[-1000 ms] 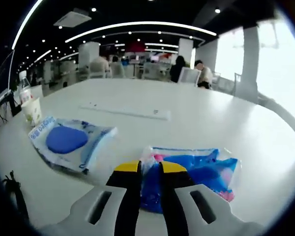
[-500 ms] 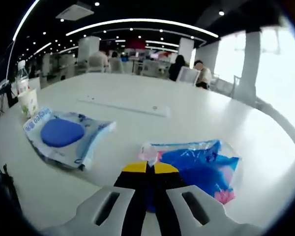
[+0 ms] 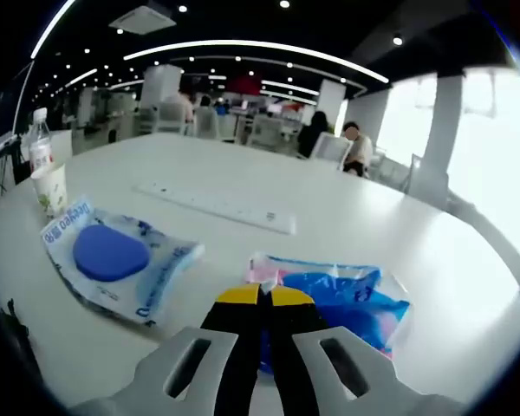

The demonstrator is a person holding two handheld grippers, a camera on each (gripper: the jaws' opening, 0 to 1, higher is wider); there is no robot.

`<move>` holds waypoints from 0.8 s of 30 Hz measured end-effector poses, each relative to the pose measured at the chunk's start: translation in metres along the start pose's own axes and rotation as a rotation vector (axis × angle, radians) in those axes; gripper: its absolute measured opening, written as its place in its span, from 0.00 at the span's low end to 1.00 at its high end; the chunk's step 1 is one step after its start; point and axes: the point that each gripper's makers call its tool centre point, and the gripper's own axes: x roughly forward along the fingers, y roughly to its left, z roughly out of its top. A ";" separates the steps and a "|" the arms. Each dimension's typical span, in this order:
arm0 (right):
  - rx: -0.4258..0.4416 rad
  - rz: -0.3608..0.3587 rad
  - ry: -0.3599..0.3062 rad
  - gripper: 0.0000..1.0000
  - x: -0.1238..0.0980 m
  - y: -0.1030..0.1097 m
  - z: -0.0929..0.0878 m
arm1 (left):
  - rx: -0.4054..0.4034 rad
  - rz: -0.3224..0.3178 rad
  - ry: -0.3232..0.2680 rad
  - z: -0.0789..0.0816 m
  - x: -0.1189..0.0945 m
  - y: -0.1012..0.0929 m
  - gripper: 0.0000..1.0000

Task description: Arrange the tabletop items into an orderly group along one side of the table until the central work area is clear of visible clutter.

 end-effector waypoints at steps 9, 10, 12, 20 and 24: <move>0.009 0.029 0.025 0.01 0.008 0.015 -0.003 | -0.017 -0.012 0.006 -0.003 0.000 0.001 0.91; 0.011 0.032 0.030 0.01 0.009 0.016 -0.004 | -0.015 -0.012 0.006 -0.003 0.000 0.001 0.91; 0.008 0.038 0.044 0.01 0.015 0.017 -0.009 | -0.018 -0.014 0.000 -0.003 0.000 0.000 0.91; 0.042 0.046 0.072 0.01 0.020 0.022 -0.020 | -0.019 -0.019 0.005 -0.007 0.000 0.001 0.91; 0.055 0.045 0.067 0.01 0.018 0.023 -0.019 | -0.019 -0.021 0.017 -0.011 0.000 0.001 0.92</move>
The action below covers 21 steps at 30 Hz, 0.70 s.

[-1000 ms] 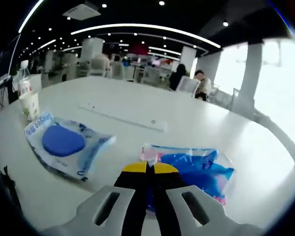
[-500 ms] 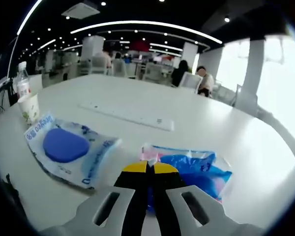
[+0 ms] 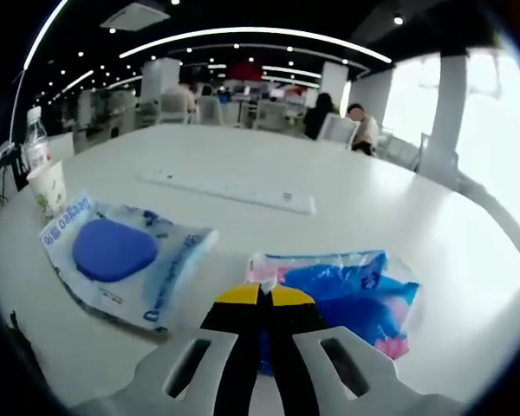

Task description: Arrange the tabletop items into an orderly group along one side of the table until the central work area is clear of visible clutter.

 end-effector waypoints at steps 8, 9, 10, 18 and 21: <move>0.026 -0.014 -0.017 0.13 -0.010 -0.001 0.009 | 0.007 0.003 0.006 -0.001 -0.001 0.001 0.92; 0.025 -0.018 -0.025 0.18 -0.012 -0.001 0.011 | 0.009 0.004 0.007 -0.001 -0.001 0.002 0.92; 0.023 -0.018 -0.030 0.22 -0.013 -0.001 0.013 | 0.011 0.005 0.007 -0.001 -0.001 0.002 0.92; 0.076 0.008 -0.049 0.49 -0.029 0.004 0.029 | 0.021 0.006 0.004 0.001 -0.001 0.001 0.94; 0.081 0.039 -0.064 0.58 -0.036 0.010 0.036 | 0.022 0.009 0.001 0.002 -0.002 0.000 0.96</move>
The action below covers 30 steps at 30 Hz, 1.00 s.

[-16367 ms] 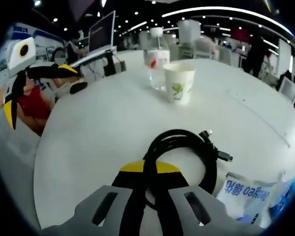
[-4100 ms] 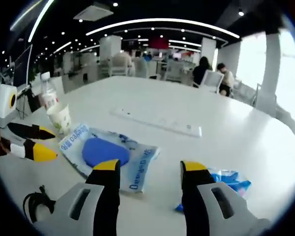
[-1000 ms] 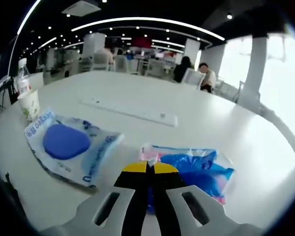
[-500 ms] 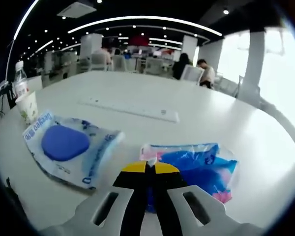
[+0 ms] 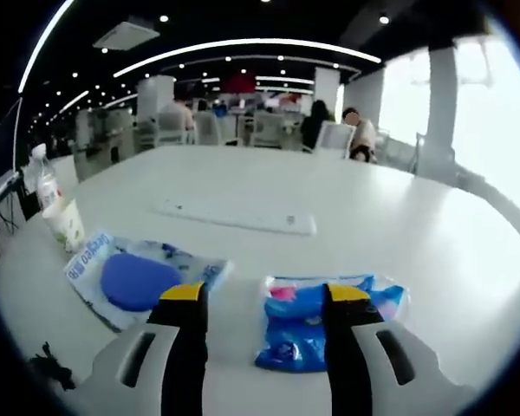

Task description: Arrange the tabletop items into an orderly group along one side of the table until the central work area is clear of visible clutter.

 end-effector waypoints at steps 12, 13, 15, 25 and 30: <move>0.036 0.149 0.011 0.83 -0.028 0.033 0.011 | 0.007 0.004 -0.021 0.009 -0.005 0.002 0.99; 0.036 0.156 0.010 0.83 -0.031 0.036 0.011 | 0.007 0.005 -0.022 0.009 -0.005 0.002 0.99; 0.030 0.189 0.013 0.86 -0.040 0.046 0.012 | 0.007 0.005 -0.028 0.011 -0.007 0.002 0.99; 0.000 0.335 0.033 0.95 -0.065 0.086 0.008 | 0.016 0.002 -0.045 0.017 -0.010 0.001 0.99; 0.004 0.462 0.060 0.97 -0.077 0.115 -0.010 | 0.007 -0.004 -0.059 0.020 -0.012 -0.001 0.99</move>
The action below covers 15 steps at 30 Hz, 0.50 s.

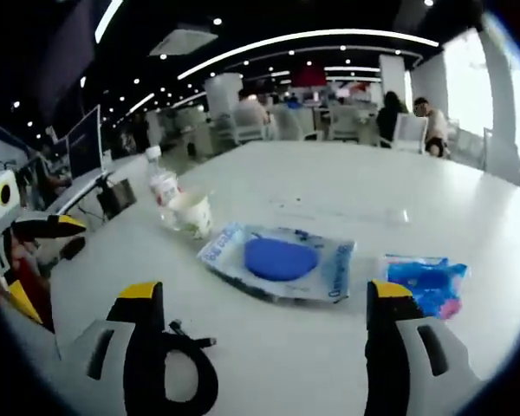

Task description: Arrange the tabletop items into an orderly group along one side of the table until the central work area is clear of visible clutter.

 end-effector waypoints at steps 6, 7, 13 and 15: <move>-0.026 0.116 0.026 0.95 0.001 0.032 -0.022 | 0.000 -0.004 -0.005 0.002 -0.002 0.000 0.99; -0.032 0.115 0.029 0.94 0.001 0.033 -0.025 | 0.001 -0.005 -0.006 0.003 -0.002 0.000 0.99; -0.082 0.180 0.051 0.83 0.004 0.051 -0.047 | -0.028 -0.013 -0.004 0.004 -0.001 0.001 0.99; -0.094 0.196 0.068 0.80 0.006 0.053 -0.057 | -0.035 -0.009 -0.012 0.005 -0.002 0.005 0.99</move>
